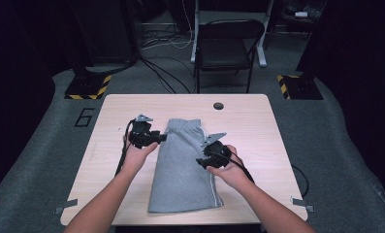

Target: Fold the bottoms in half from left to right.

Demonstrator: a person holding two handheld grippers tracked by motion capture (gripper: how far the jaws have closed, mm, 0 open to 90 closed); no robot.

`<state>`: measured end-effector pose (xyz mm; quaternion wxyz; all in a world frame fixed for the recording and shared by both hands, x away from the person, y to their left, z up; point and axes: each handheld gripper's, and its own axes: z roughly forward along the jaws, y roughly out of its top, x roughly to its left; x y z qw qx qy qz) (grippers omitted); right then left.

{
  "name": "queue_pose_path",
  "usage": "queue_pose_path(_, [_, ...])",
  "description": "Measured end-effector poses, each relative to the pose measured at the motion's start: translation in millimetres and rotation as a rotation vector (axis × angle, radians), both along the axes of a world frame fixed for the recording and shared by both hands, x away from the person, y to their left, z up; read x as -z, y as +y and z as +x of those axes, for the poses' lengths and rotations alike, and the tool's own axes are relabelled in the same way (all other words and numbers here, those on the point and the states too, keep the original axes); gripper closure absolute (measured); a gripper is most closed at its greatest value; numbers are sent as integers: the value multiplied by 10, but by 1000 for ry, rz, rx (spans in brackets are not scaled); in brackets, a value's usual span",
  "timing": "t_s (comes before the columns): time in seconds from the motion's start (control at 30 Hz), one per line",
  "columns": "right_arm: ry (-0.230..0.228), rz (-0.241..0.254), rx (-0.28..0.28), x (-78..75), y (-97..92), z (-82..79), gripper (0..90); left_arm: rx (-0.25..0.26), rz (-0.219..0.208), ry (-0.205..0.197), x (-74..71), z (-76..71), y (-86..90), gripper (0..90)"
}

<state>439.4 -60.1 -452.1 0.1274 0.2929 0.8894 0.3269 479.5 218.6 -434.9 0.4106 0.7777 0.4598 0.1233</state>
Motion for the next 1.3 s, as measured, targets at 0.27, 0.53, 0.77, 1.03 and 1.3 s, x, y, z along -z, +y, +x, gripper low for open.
queue_pose_path(0.27, [-14,-16,90,248,30,358,531,28,47,-10,151,-63,-3,583])
queue_pose_path(0.53, [-5,7,146,369,-11,560,549,27,24,-15,246,-150,53,576])
queue_pose_path(0.77, [5,-46,166,459,-5,613,588,19,2,-12,286,-224,118,564])
queue_pose_path(1.03, [1,-56,189,498,0,625,581,21,5,1,403,-262,154,547])
queue_pose_path(1.3, [11,-22,180,528,-47,609,666,41,61,49,600,-277,102,519])
